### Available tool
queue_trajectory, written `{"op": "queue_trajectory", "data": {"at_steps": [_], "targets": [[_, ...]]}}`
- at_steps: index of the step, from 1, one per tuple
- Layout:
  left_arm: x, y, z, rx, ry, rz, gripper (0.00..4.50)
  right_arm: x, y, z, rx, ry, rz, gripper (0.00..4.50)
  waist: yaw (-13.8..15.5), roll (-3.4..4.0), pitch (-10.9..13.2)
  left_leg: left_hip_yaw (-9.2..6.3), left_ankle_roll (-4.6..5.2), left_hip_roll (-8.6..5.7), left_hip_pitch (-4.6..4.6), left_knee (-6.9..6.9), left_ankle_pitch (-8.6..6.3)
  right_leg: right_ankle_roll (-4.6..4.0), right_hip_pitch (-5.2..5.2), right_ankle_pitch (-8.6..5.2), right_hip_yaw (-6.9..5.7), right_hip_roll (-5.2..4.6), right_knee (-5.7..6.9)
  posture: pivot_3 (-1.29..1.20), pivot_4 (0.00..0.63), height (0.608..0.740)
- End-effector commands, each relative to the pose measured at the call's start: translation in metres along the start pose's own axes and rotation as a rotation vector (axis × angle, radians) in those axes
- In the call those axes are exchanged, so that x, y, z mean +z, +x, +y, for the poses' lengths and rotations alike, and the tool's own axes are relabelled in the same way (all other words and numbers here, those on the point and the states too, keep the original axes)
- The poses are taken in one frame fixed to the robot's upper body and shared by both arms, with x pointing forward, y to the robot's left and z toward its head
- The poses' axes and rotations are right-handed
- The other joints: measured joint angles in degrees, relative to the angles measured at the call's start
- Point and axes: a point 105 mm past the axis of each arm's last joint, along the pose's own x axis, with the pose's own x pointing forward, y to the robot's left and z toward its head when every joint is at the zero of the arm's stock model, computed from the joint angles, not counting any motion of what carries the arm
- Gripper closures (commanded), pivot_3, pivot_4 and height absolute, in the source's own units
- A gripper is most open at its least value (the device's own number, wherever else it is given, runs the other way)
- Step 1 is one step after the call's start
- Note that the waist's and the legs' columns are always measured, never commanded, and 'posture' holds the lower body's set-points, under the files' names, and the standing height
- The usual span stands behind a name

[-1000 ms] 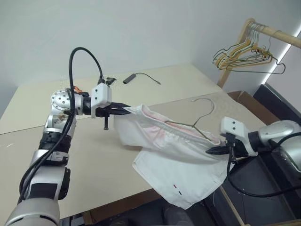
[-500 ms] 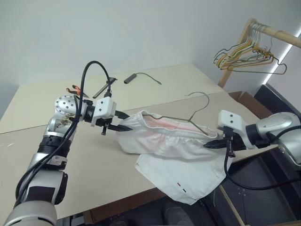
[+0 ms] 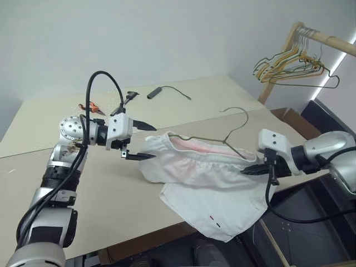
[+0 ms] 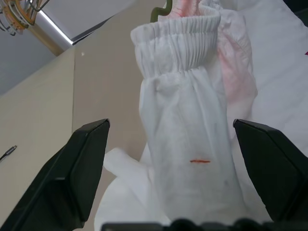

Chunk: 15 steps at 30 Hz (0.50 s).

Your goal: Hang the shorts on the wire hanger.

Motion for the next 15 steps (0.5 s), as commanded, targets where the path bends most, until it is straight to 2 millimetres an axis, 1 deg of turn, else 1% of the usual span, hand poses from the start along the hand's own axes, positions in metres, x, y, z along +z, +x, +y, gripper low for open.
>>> {"op": "queue_trajectory", "data": {"at_steps": [1, 6, 10, 12, 13, 15], "targets": [[0.011, 0.000, 0.006, -0.007, 0.051, -0.016, 0.92, 0.014, -0.009, -0.004, -0.022, -0.056, -0.025, 4.50, 0.07, 0.00, 0.00, 0.00, 0.00, 0.00, 0.00, 0.00, 0.00, 0.00, 0.00, 0.00, 0.00, 0.00, 0.00, -0.20, 0.000, 0.740], [0.010, -0.004, 0.013, 0.002, 0.073, 0.008, 2.50, 0.013, -0.009, -0.003, -0.012, -0.061, -0.015, 4.50, 0.19, 0.00, 0.00, 0.00, 0.00, 0.00, -0.01, 0.00, 0.00, 0.00, 0.00, 0.00, 0.00, 0.01, 0.00, -0.21, 0.000, 0.740], [0.010, -0.006, 0.019, 0.020, 0.085, 0.013, 3.85, 0.013, -0.009, -0.003, -0.011, -0.062, -0.016, 4.50, 0.29, 0.00, 0.00, 0.01, 0.00, 0.00, 0.00, 0.00, 0.00, 0.00, 0.00, 0.00, 0.00, 0.01, -0.01, -0.21, 0.000, 0.740], [0.011, -0.007, 0.023, 0.030, 0.096, 0.013, 4.39, 0.012, -0.008, -0.003, -0.011, -0.066, -0.011, 4.50, 0.29, 0.00, 0.00, 0.01, 0.00, 0.00, 0.00, 0.00, 0.00, 0.00, -0.01, 0.00, 0.00, 0.01, 0.00, -0.21, 0.000, 0.740], [0.012, -0.007, 0.024, 0.036, 0.106, 0.014, 4.46, 0.011, -0.008, -0.002, -0.011, -0.069, -0.002, 4.50, 0.30, 0.00, 0.00, 0.01, 0.00, 0.00, 0.00, 0.00, 0.00, 0.00, -0.01, 0.00, 0.00, 0.01, 0.00, -0.21, 0.000, 0.740], [0.014, -0.007, 0.030, 0.061, 0.131, 0.018, 4.46, 0.006, -0.006, -0.001, -0.010, -0.082, 0.027, 4.50, 0.39, 0.00, 0.00, 0.01, 0.00, 0.00, 0.00, 0.00, 0.00, 0.00, -0.01, 0.00, -0.01, 0.01, -0.01, -0.20, 0.000, 0.740]]}}
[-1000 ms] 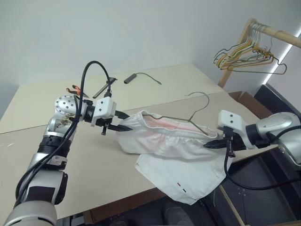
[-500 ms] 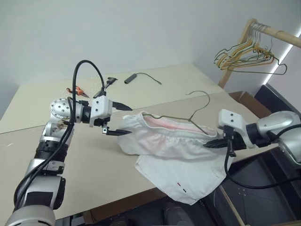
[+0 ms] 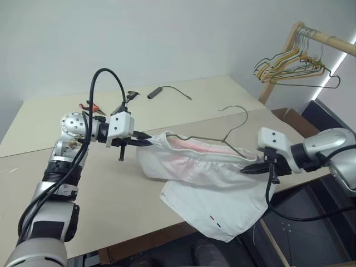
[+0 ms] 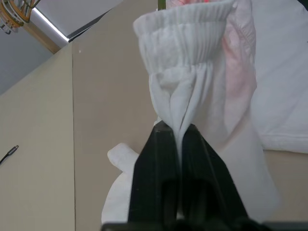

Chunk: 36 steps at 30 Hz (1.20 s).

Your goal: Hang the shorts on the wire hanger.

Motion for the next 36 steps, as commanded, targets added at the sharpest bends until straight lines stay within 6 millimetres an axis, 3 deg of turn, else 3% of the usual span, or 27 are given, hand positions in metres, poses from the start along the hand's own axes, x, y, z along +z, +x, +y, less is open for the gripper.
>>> {"op": "queue_trajectory", "data": {"at_steps": [1, 15, 27, 36], "targets": [[0.014, -0.004, 0.018, 0.060, 0.089, -0.003, 4.46, 0.000, -0.004, 0.000, -0.018, -0.062, 0.036, 4.50, 0.15, 0.00, 0.00, 0.00, 0.00, 0.00, 0.00, 0.00, 0.00, 0.00, 0.00, 0.00, 0.00, 0.00, 0.00, -0.20, 0.000, 0.740], [0.049, 0.005, 0.022, 0.069, 0.180, -0.135, 4.46, -0.015, 0.009, -0.002, -0.025, -0.104, 0.154, 4.50, 0.91, 0.00, 0.00, 0.02, 0.00, 0.00, -0.01, 0.00, 0.00, 0.00, -0.02, 0.00, 0.00, -0.01, 0.01, -0.20, 0.000, 0.740], [0.029, -0.018, 0.027, 0.139, 0.140, -0.021, 4.46, -0.025, -0.004, -0.001, -0.026, -0.028, 0.137, 4.50, 0.89, 0.00, 0.00, 0.02, 0.00, 0.00, 0.01, 0.01, 0.00, 0.00, 0.00, 0.00, 0.00, 0.02, 0.01, -0.20, 0.000, 0.740], [0.047, -0.020, 0.035, 0.188, 0.161, -0.083, 4.46, -0.042, 0.004, -0.009, -0.052, -0.064, 0.277, 4.50, 0.94, 0.00, 0.00, 0.04, 0.00, 0.00, 0.00, 0.01, 0.00, 0.00, -0.01, 0.00, 0.00, 0.01, 0.01, -0.18, 0.000, 0.740]]}}
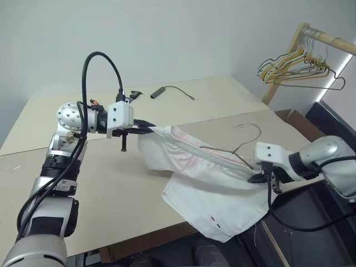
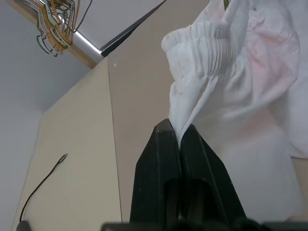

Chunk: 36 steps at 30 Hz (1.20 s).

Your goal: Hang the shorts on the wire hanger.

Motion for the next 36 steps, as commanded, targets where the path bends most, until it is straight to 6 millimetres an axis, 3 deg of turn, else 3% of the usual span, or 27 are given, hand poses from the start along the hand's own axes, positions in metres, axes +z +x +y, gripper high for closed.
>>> {"op": "queue_trajectory", "data": {"at_steps": [1, 11, 19, 22, 26, 30, 34, 36], "targets": [[0.020, -0.014, 0.017, 0.090, 0.046, -0.047, 4.46, -0.003, -0.006, -0.011, -0.056, 0.001, 0.051, 4.50, -0.01, 0.00, 0.00, 0.00, 0.00, 0.00, 0.00, 0.00, 0.00, 0.00, 0.00, 0.00, 0.00, 0.00, 0.00, -0.18, 0.000, 0.740], [0.026, -0.008, -0.025, -0.037, -0.006, -0.074, 4.46, 0.020, -0.012, -0.027, -0.073, 0.156, -0.059, 4.50, 0.10, 0.02, 0.00, 0.01, 0.00, 0.01, 0.03, 0.00, 0.00, -0.01, 0.01, 0.01, 0.02, -0.01, 0.04, -0.17, 0.000, 0.740], [0.003, -0.009, -0.022, -0.006, -0.039, 0.037, 4.46, 0.030, -0.028, -0.024, -0.052, 0.133, -0.124, 4.50, 0.38, 0.05, 0.02, -0.01, 0.00, -0.01, 0.04, 0.01, 0.00, -0.01, 0.04, 0.00, -0.01, 0.00, 0.02, -0.20, 0.000, 0.740], [0.000, -0.010, -0.015, 0.015, -0.056, 0.055, 3.84, 0.034, -0.030, -0.020, -0.041, 0.120, -0.141, 4.50, 0.13, 0.05, 0.02, 0.00, 0.00, 0.00, 0.03, 0.01, 0.00, -0.01, 0.02, 0.00, -0.01, 0.01, 0.02, -0.20, 0.000, 0.740], [-0.001, -0.014, -0.003, 0.053, -0.046, 0.057, 2.59, 0.035, -0.032, -0.015, -0.021, 0.111, -0.147, 4.50, -0.01, 0.05, 0.02, 0.00, 0.00, 0.00, 0.02, 0.01, 0.00, -0.01, 0.01, 0.00, -0.01, 0.01, 0.02, -0.21, 0.000, 0.740], [0.005, -0.019, 0.001, 0.040, -0.062, 0.020, 1.27, 0.028, -0.033, -0.011, -0.019, 0.140, -0.134, 4.50, -0.09, 0.05, 0.02, 0.00, 0.00, 0.00, 0.01, 0.01, 0.00, 0.00, 0.00, 0.00, -0.01, 0.00, 0.01, -0.22, 0.000, 0.740], [0.021, -0.028, 0.007, 0.084, -0.089, -0.074, 0.04, 0.018, -0.041, -0.010, -0.052, 0.282, -0.169, 4.50, -0.16, 0.05, 0.02, 0.00, 0.00, 0.01, -0.02, 0.00, 0.00, -0.01, -0.04, 0.00, -0.01, -0.01, 0.02, -0.23, 0.000, 0.740], [0.031, -0.034, 0.011, 0.113, -0.135, -0.139, 0.04, 0.012, -0.048, -0.009, -0.085, 0.372, -0.197, 4.50, -0.17, 0.05, 0.03, 0.00, 0.00, 0.01, -0.07, 0.01, 0.00, -0.01, -0.08, 0.00, -0.01, -0.02, 0.03, -0.25, 0.000, 0.740]]}}
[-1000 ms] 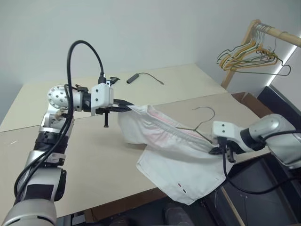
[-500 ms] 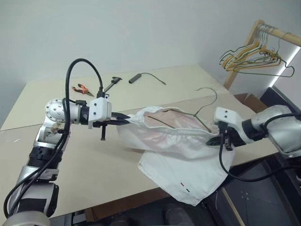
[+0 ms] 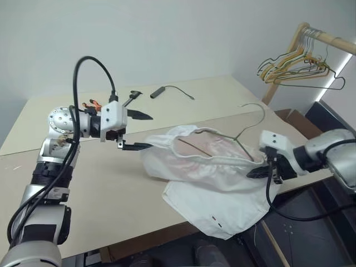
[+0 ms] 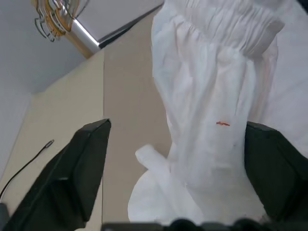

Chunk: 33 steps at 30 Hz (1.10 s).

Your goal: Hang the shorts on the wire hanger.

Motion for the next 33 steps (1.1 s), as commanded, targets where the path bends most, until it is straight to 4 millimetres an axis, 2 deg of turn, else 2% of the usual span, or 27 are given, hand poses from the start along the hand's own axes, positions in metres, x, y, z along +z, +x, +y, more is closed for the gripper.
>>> {"op": "queue_trajectory", "data": {"at_steps": [1, 5, 11, 14, 19, 23, 29, 33], "targets": [[0.034, -0.016, 0.014, 0.072, -0.046, -0.158, 0.04, 0.003, -0.030, -0.004, -0.113, 0.123, -0.090, 4.50, 0.00, 0.00, 0.00, 0.00, 0.00, 0.00, -0.01, 0.00, 0.00, 0.00, -0.01, 0.00, 0.00, -0.01, 0.00, -0.25, 0.000, 0.740], [0.057, -0.018, 0.017, 0.109, -0.170, -0.318, 0.04, -0.015, -0.045, -0.003, -0.225, 0.321, -0.138, 4.50, 0.04, 0.00, 0.00, -0.05, 0.00, 0.00, -0.02, 0.01, 0.00, 0.01, 0.02, -0.01, -0.02, 0.00, 0.01, -0.28, 0.000, 0.740], [0.089, 0.011, 0.020, 0.156, -0.306, -0.533, 0.04, -0.042, -0.068, -0.011, -0.436, 0.636, -0.230, 4.50, -0.35, 0.00, -0.01, -0.05, 0.00, -0.02, 0.09, 0.13, 0.00, 0.08, 0.22, 0.03, 0.05, 0.00, 0.00, -0.34, 0.000, 0.740], [0.103, 0.024, 0.020, 0.142, -0.340, -0.598, 0.04, -0.059, -0.079, -0.019, -0.527, 0.736, -0.259, 4.50, -1.33, -0.01, -0.02, -0.04, 0.01, -0.05, 0.07, 0.13, -0.01, 0.10, 0.23, 0.02, 0.09, 0.02, -0.03, -0.36, 0.000, 0.740], [0.122, 0.035, 0.024, 0.088, -0.392, -0.670, 0.04, -0.080, -0.099, -0.029, -0.644, 0.850, -0.269, 4.50, -4.02, 0.00, -0.02, -0.03, 0.05, -0.09, 0.05, 0.11, -0.03, 0.16, 0.24, -0.02, 0.16, 0.05, -0.08, -0.40, 0.000, 0.740], [0.128, 0.038, 0.024, 0.042, -0.424, -0.693, 0.04, -0.088, -0.117, -0.040, -0.760, 0.914, -0.278, 4.50, -6.57, 0.11, -0.07, -0.01, 0.06, -0.12, 0.07, 0.07, -0.04, 0.42, 0.34, -0.19, 0.28, 0.07, -0.08, -0.41, 0.000, 0.740], [0.125, 0.038, 0.023, 0.046, -0.452, -0.680, 0.04, -0.102, -0.135, -0.062, -0.905, 1.063, -0.277, 4.50, -10.92, 0.14, -0.08, 0.15, 0.07, -0.13, 0.28, -0.02, -0.04, 0.71, 0.66, -0.36, 0.61, 0.12, -0.08, -0.40, 0.000, 0.740], [0.122, 0.036, 0.020, 0.066, -0.460, -0.664, 0.04, -0.098, -0.148, -0.072, -0.937, 1.115, -0.288, 4.50, -12.37, 0.31, -0.02, 0.19, 0.20, -0.13, 0.78, -0.11, -0.13, 0.82, 1.26, -0.42, 0.68, 0.10, -0.30, -0.39, 0.000, 0.740]]}}
